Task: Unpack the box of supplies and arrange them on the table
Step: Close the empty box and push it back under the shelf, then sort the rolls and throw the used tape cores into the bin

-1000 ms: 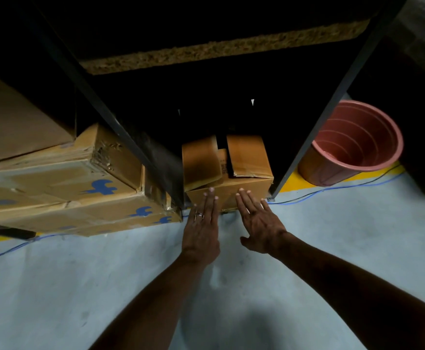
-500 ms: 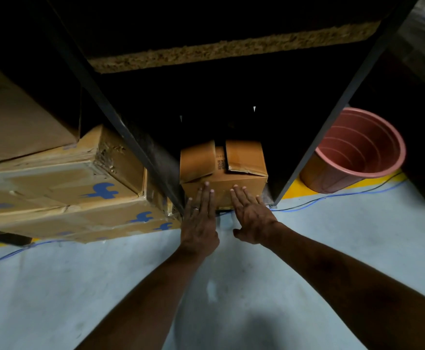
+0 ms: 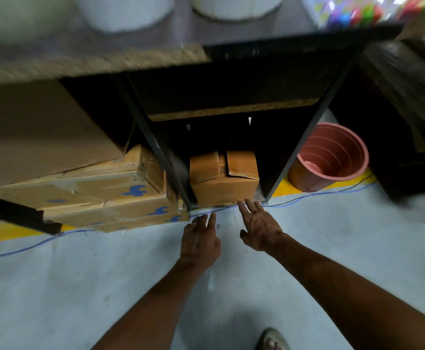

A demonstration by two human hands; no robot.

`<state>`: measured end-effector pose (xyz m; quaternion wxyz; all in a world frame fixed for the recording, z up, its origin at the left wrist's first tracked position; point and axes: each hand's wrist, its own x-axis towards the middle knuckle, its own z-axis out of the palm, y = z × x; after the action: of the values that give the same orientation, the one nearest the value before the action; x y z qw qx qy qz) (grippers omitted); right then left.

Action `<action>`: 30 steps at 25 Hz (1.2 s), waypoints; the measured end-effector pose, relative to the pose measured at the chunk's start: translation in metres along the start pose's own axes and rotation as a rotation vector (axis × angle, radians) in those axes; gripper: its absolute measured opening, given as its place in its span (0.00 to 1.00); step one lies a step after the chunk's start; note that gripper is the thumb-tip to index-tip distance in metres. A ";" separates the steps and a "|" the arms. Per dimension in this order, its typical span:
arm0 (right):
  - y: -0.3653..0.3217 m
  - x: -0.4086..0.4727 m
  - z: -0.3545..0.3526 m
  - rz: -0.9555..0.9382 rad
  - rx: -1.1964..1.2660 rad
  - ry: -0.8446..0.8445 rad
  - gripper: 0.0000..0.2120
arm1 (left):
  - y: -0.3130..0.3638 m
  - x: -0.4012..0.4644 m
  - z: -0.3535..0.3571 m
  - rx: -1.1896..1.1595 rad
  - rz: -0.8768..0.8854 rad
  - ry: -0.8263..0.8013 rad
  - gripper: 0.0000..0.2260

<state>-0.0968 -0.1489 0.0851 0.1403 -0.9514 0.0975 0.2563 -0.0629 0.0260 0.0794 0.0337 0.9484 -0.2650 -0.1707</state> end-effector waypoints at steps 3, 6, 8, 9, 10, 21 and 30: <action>-0.020 -0.041 -0.029 -0.009 0.060 0.022 0.35 | -0.003 -0.041 -0.046 -0.066 0.014 -0.014 0.26; -0.047 -0.091 -0.069 -0.007 0.104 0.004 0.32 | -0.004 -0.080 -0.101 -0.137 -0.018 -0.034 0.24; -0.066 -0.125 -0.100 -0.007 0.129 0.006 0.31 | -0.003 -0.105 -0.143 -0.149 -0.038 -0.030 0.23; -0.076 -0.141 -0.114 -0.015 0.144 0.008 0.31 | -0.001 -0.117 -0.164 -0.150 -0.033 -0.023 0.23; -0.085 -0.158 -0.124 -0.025 0.140 0.015 0.30 | 0.002 -0.131 -0.182 -0.153 -0.023 -0.007 0.23; -0.200 -0.310 -0.288 -0.104 0.384 0.144 0.24 | -0.001 -0.246 -0.377 -0.387 0.040 0.031 0.22; -0.255 -0.331 -0.363 -0.067 0.457 0.251 0.27 | -0.047 -0.271 -0.472 -0.423 -0.051 0.134 0.19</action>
<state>-0.1455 0.0141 0.6122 0.3468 -0.9220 0.1381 0.1027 -0.0959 0.1930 0.5982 0.2449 0.9359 -0.1964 -0.1597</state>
